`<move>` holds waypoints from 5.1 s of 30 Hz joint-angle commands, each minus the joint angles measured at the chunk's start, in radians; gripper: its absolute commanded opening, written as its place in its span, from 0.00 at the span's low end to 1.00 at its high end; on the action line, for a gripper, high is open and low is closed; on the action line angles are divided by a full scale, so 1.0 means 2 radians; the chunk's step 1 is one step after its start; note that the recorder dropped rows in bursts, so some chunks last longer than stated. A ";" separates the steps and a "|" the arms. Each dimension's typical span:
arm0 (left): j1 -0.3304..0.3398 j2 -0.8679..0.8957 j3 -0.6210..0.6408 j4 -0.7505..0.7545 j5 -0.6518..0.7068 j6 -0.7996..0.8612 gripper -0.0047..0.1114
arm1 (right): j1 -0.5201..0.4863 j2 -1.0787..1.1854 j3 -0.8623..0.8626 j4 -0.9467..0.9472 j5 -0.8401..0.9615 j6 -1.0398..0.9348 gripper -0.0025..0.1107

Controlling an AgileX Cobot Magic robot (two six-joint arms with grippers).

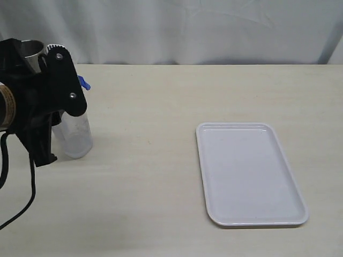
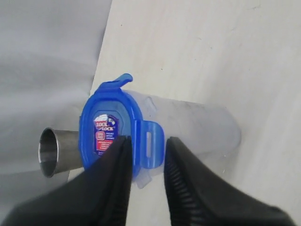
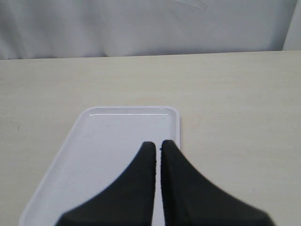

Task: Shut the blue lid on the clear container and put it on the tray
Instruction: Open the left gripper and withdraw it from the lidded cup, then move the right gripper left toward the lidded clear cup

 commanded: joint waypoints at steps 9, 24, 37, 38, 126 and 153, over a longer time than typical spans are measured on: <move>0.055 -0.083 -0.026 -0.001 0.033 -0.255 0.32 | 0.002 0.000 0.002 0.000 -0.002 0.001 0.06; 0.313 -0.021 -0.064 -0.518 -0.075 0.144 0.04 | 0.002 0.000 0.002 0.000 -0.002 0.001 0.06; 0.411 0.103 -0.127 -0.893 -0.002 0.544 0.04 | 0.002 0.000 0.002 -0.002 -0.161 0.004 0.06; 0.422 0.107 -0.128 -0.926 0.010 0.576 0.04 | 0.002 0.000 0.002 -0.002 -0.195 0.014 0.06; 0.442 0.105 0.032 -1.290 0.010 0.855 0.04 | 0.278 1.161 -0.924 -0.934 -0.325 0.901 0.06; 0.442 0.138 -0.026 -1.363 0.015 0.946 0.04 | 0.261 1.014 -0.678 -0.934 -0.387 0.887 0.06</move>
